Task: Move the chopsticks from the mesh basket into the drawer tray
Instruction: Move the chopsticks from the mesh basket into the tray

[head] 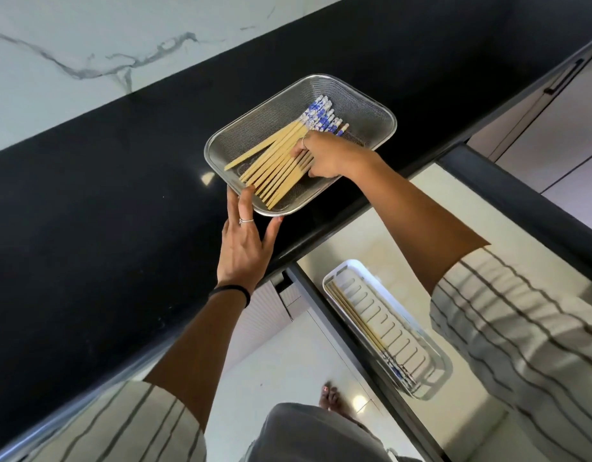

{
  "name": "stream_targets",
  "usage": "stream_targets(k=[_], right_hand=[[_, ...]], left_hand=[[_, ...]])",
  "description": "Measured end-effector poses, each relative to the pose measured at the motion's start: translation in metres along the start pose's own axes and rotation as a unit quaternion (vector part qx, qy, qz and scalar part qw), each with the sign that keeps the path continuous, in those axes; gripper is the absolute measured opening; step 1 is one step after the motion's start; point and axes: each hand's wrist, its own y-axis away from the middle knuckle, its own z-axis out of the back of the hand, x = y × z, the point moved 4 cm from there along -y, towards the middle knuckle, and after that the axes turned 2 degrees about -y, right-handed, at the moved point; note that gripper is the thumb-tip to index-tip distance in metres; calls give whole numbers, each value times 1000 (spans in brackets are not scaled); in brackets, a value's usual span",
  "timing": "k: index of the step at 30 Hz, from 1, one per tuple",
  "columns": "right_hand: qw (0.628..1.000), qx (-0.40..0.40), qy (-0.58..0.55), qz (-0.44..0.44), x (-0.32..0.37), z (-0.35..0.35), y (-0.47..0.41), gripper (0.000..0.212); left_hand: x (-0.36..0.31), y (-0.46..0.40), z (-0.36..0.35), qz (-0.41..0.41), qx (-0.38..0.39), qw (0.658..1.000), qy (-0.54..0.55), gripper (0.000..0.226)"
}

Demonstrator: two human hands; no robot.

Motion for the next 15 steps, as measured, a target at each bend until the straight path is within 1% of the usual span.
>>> stream_targets(k=[3, 7, 10, 13, 15], right_hand=[[999, -19, 45, 11, 3, -3, -4, 53], [993, -33, 105, 31, 7, -4, -4, 41], [984, -20, 170, 53, 12, -5, -3, 32], [976, -3, 209, 66, 13, -4, -2, 34], [970, -26, 228, 86, 15, 1, 1, 33]], left_hand=[[1, 0, 0, 4, 0, 1000, -3, 62], [3, -1, -1, 9, 3, 1000, -3, 61], [3, 0, -1, 8, 3, 1000, -3, 61], [2, 0, 0, 6, 4, 1000, -7, 61], [2, 0, 0, 6, 5, 1000, -8, 60]])
